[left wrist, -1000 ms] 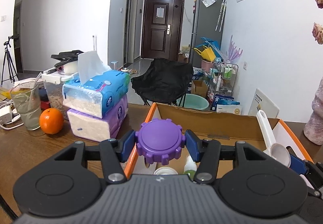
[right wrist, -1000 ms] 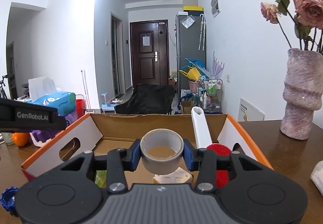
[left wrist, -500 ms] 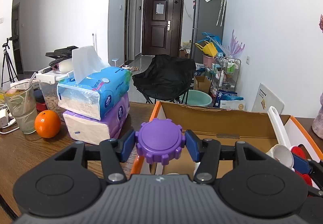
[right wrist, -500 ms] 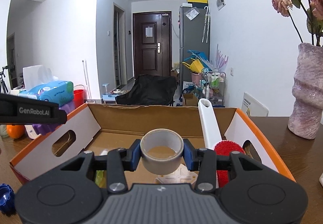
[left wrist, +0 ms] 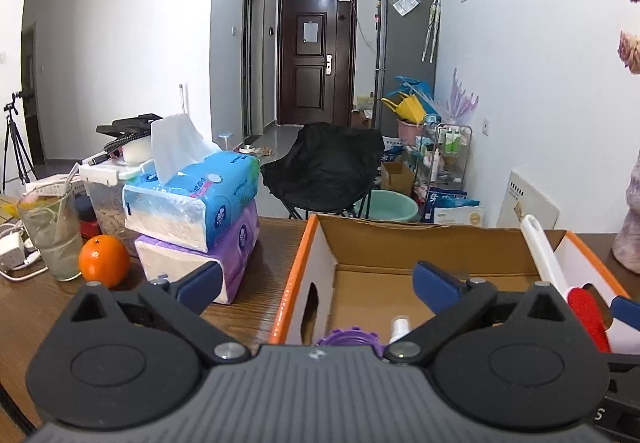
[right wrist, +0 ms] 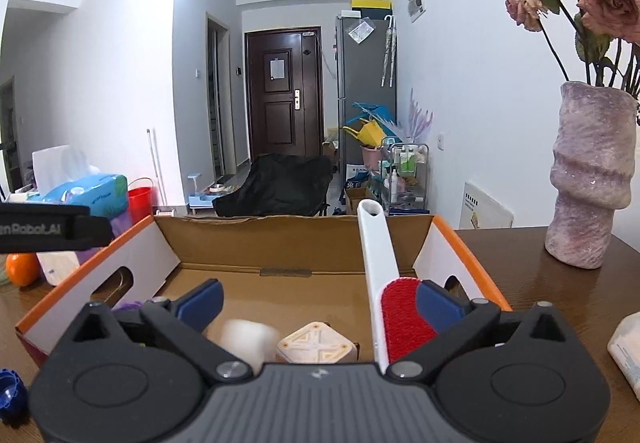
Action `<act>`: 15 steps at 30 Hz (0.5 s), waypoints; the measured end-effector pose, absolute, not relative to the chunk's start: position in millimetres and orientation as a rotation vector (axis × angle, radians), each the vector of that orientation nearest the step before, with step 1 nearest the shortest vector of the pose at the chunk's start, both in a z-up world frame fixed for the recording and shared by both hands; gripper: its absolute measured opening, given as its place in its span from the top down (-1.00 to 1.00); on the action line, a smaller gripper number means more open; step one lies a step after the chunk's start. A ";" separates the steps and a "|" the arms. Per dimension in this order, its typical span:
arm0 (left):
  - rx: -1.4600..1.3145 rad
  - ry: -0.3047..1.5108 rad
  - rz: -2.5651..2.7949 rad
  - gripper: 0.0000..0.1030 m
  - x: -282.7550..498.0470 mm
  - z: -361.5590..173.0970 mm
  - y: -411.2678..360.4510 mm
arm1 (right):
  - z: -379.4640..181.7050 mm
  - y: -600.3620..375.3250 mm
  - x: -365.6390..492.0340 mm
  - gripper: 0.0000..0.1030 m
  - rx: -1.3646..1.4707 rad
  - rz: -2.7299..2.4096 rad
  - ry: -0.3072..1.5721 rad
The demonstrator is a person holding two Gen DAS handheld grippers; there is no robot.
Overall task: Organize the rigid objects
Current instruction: 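Open both grippers to drop the purple cap and tape roll into the box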
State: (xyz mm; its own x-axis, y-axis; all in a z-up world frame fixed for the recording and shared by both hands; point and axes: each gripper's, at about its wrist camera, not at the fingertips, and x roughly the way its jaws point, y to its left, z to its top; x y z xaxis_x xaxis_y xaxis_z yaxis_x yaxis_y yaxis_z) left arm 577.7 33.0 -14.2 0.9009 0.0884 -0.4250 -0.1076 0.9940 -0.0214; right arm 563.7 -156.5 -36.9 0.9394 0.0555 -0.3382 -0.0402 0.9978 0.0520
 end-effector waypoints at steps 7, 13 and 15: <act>-0.050 0.434 0.122 -1.00 573.7 -11.6 35.6 | -34.9 -155.7 561.6 -1.00 0.030 0.038 0.347; -0.056 0.422 0.140 -1.00 564.1 -6.5 39.7 | -31.3 -160.1 551.5 -1.00 0.024 0.036 0.332; -0.047 0.425 0.143 -1.00 559.6 -4.7 39.8 | -29.7 -161.7 547.0 -1.00 0.019 0.036 0.327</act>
